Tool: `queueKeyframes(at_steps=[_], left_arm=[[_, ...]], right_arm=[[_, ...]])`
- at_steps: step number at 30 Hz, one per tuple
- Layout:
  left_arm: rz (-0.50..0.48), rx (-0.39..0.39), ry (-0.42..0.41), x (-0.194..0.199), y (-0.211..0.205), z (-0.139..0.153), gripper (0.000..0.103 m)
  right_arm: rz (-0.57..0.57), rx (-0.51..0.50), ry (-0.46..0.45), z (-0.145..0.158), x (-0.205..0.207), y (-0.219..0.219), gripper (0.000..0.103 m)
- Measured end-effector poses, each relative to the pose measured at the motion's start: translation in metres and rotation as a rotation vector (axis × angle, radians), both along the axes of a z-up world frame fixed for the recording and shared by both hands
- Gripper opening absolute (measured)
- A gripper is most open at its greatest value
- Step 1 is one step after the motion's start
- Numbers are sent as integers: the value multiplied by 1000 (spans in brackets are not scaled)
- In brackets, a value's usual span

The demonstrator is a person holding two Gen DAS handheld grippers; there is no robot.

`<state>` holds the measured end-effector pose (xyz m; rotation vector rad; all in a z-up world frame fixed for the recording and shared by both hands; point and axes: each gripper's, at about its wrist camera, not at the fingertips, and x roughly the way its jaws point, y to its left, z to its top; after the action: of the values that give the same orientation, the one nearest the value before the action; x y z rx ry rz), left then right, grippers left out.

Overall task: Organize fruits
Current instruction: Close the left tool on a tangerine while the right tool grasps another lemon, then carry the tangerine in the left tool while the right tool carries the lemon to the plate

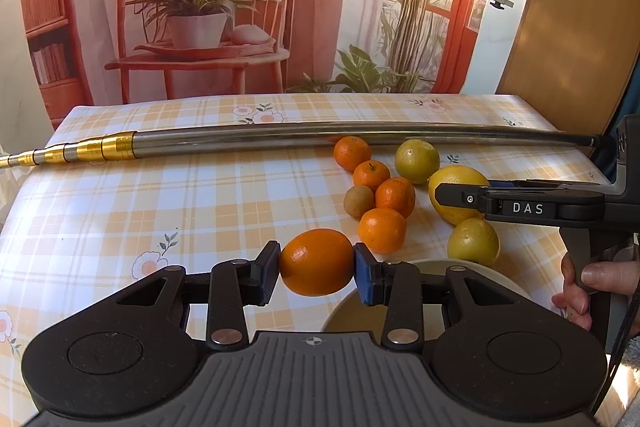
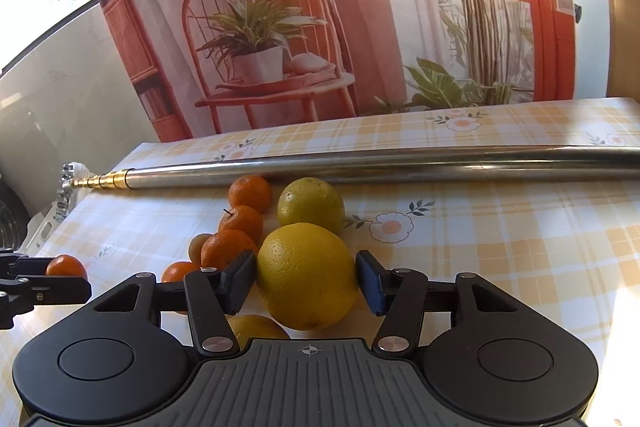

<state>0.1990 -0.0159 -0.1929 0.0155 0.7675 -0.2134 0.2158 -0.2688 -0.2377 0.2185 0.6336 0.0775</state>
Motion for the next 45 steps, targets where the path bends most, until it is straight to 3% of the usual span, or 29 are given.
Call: queueKeyframes(at_steps=[4,12,32,45], left_arm=[[1,-7,1,-2,0,1,41],[-10,-4,5,-13,-5,-3,41],[-11,-11,19,-29,-8,-9,41],[-15,-10,12,-40,-9,-3,41]], right_arm=[[-2,-12,-27,-2,-13,-3,50],[-85,66,-80,-8,-47,-23,50],[-90,65,-90,-10,-48,-23,50],[-74,72,-105,20,-73,-11,49]])
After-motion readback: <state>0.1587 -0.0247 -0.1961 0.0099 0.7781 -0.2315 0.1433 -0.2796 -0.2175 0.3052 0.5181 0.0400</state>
